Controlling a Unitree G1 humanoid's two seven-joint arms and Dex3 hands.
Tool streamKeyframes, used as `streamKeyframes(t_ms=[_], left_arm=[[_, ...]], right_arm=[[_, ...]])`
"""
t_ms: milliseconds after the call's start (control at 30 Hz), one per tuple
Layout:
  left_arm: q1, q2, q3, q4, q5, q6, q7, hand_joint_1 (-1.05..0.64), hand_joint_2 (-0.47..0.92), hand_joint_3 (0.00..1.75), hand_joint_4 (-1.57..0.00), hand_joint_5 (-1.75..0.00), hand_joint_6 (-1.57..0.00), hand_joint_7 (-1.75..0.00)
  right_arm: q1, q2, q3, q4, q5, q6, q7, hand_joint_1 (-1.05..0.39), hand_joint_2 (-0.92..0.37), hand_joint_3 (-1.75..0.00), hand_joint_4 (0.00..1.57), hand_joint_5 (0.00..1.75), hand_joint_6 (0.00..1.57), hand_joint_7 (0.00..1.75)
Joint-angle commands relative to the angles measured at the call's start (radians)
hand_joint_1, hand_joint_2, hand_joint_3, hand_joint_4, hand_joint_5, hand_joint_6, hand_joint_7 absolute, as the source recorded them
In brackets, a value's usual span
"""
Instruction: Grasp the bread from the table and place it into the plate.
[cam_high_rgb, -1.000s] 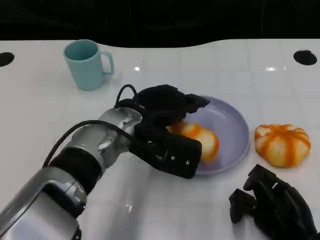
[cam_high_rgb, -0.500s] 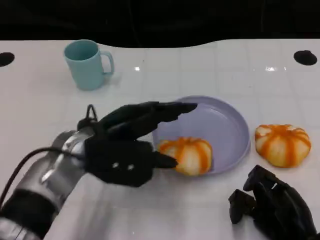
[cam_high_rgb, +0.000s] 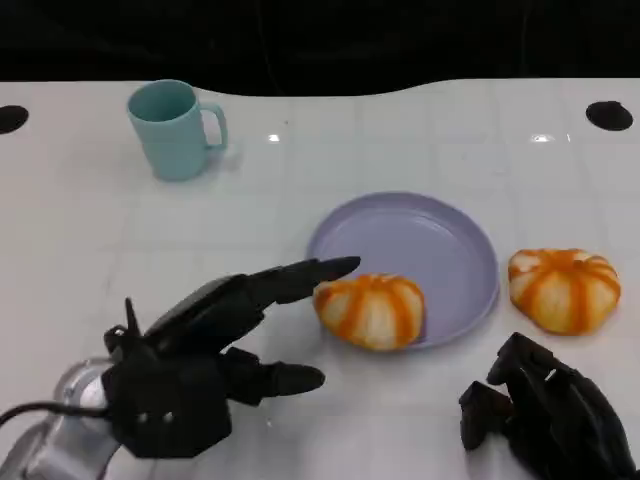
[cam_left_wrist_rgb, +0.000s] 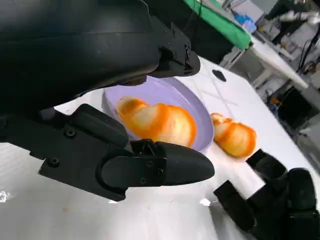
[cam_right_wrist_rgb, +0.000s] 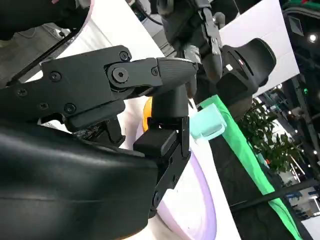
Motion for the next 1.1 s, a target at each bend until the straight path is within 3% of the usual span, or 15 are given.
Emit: streamKeyframes(t_ms=[33, 100, 200, 300, 467, 600, 1100], left_arm=[[0.082, -0.063, 0.048, -0.032, -0.159, -0.045, -0.008, -0.72, 0.92, 0.34, -0.26, -1.18, -0.51, -0.53], [0.106, -0.085, 0.058, -0.037, -0.209, -0.038, -0.022, -0.70, 0.92, 0.33, -0.31, -1.34, -0.50, -0.81], [0.156, -0.116, 0.070, -0.061, -0.280, -0.003, -0.040, -0.73, 0.92, 0.34, -0.44, -1.68, -0.49, -1.36], [0.201, -0.137, 0.077, -0.092, -0.326, 0.023, -0.057, -0.72, 0.92, 0.35, -0.54, -1.74, -0.49, -1.60], [0.283, -0.180, 0.085, -0.153, -0.455, 0.108, -0.113, -0.64, 0.92, 0.31, -0.73, -1.75, -0.58, -1.68], [0.337, -0.195, 0.087, -0.202, -0.546, 0.211, -0.174, -0.69, 0.92, 0.32, -0.83, -1.75, -0.64, -1.74], [0.382, -0.238, 0.134, -0.211, -0.651, 0.355, -0.305, -0.64, 0.92, 0.27, -0.83, -1.75, -0.62, -1.74]], right_arm=[[0.012, -0.010, -0.005, -0.014, 0.016, 0.032, -0.005, -0.56, -0.92, -0.24, 0.79, 1.66, 0.68, 1.42], [0.011, -0.011, -0.004, -0.013, 0.014, 0.031, -0.003, -0.56, -0.92, -0.23, 0.79, 1.66, 0.68, 1.41], [0.013, -0.012, -0.001, -0.016, 0.008, 0.024, -0.004, -0.56, -0.92, -0.24, 0.79, 1.66, 0.68, 1.41], [0.014, -0.009, -0.002, -0.019, 0.013, 0.023, 0.003, -0.56, -0.92, -0.24, 0.79, 1.67, 0.68, 1.41], [0.023, -0.009, 0.000, -0.035, 0.014, 0.028, 0.001, -0.56, -0.92, -0.24, 0.78, 1.68, 0.68, 1.41], [0.028, -0.010, 0.000, -0.042, 0.010, 0.024, 0.000, -0.55, -0.92, -0.25, 0.78, 1.68, 0.69, 1.41], [0.014, -0.016, -0.007, -0.008, 0.008, 0.004, 0.016, -0.56, -0.92, -0.26, 0.78, 1.70, 0.69, 1.41]])
